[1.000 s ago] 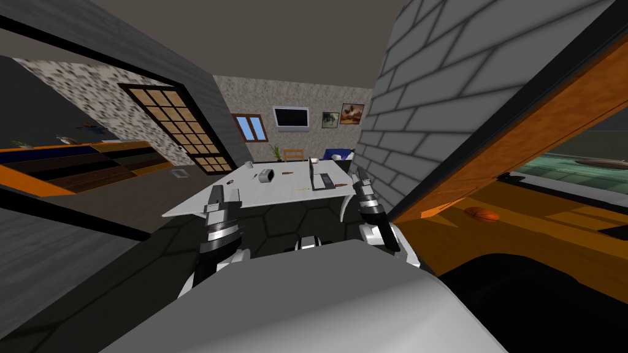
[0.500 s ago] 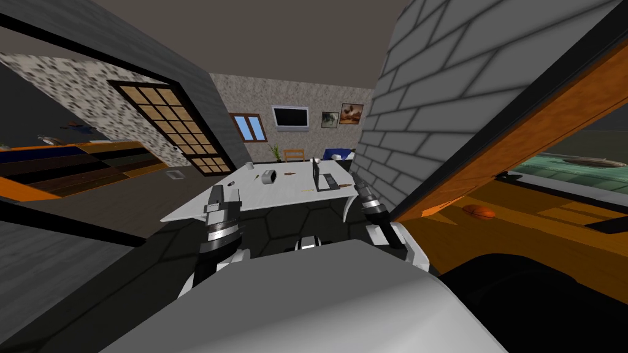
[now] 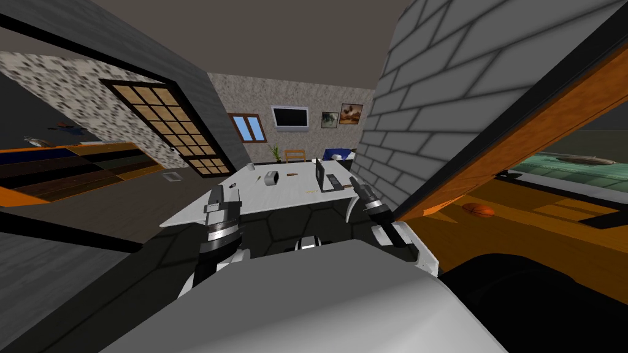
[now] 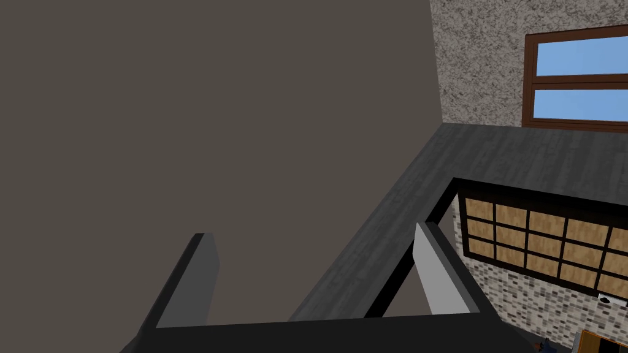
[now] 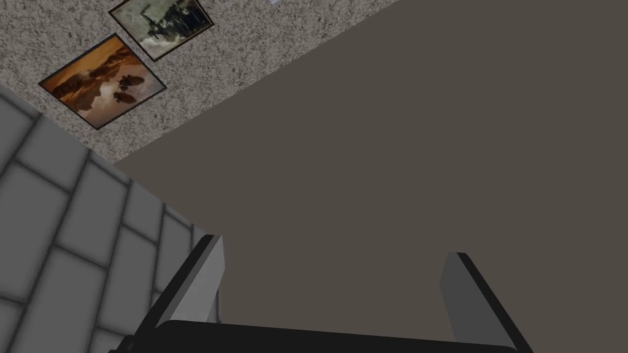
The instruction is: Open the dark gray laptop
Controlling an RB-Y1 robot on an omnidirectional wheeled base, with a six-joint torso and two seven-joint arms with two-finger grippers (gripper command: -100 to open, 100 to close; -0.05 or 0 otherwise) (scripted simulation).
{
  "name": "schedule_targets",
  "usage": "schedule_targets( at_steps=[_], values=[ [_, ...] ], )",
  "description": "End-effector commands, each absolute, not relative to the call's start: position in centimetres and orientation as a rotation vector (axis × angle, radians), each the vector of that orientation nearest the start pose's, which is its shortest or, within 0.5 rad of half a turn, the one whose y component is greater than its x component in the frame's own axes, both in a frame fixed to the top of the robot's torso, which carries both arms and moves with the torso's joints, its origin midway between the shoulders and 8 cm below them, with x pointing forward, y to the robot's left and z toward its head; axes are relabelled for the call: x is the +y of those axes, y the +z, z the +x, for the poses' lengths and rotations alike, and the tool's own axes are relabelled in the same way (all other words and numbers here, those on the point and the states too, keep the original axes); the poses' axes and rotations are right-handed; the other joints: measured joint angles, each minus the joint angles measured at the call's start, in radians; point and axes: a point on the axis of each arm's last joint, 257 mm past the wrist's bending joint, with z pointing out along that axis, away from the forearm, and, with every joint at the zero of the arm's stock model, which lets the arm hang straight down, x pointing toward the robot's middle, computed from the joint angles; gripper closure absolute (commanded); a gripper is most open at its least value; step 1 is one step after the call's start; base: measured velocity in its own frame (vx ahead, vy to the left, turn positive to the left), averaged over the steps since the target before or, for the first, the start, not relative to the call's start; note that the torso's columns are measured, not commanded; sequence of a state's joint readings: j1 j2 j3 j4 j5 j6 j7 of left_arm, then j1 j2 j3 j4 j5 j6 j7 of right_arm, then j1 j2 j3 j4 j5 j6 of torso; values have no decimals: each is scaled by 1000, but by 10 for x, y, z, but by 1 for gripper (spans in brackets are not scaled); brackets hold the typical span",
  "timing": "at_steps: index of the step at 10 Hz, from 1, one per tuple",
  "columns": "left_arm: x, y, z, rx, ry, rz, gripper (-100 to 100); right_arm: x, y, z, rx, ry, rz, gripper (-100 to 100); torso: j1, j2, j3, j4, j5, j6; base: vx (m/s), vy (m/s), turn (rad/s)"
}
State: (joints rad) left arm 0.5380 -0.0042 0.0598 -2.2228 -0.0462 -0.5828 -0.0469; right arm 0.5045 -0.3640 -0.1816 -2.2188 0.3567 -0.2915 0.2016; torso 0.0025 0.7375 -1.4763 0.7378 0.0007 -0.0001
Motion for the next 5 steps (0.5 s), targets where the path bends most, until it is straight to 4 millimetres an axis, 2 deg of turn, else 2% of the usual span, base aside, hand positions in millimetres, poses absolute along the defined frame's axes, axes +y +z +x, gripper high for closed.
schedule_targets(
  at_steps=[1, 5],
  values=[
    [298, 3, 335, 654, -1157, -610, 0, -332, -57, 389, 1265, 383, 97, -100, 0, 0, 0, 0, 0, 0, 41, 155, -16],
    [298, 3, 335, 654, -1157, -610, 0, -363, -82, 397, 1362, 118, -74, -100, -3, 0, 0, 0, -1, 0, 47, 132, 10]
  ],
)
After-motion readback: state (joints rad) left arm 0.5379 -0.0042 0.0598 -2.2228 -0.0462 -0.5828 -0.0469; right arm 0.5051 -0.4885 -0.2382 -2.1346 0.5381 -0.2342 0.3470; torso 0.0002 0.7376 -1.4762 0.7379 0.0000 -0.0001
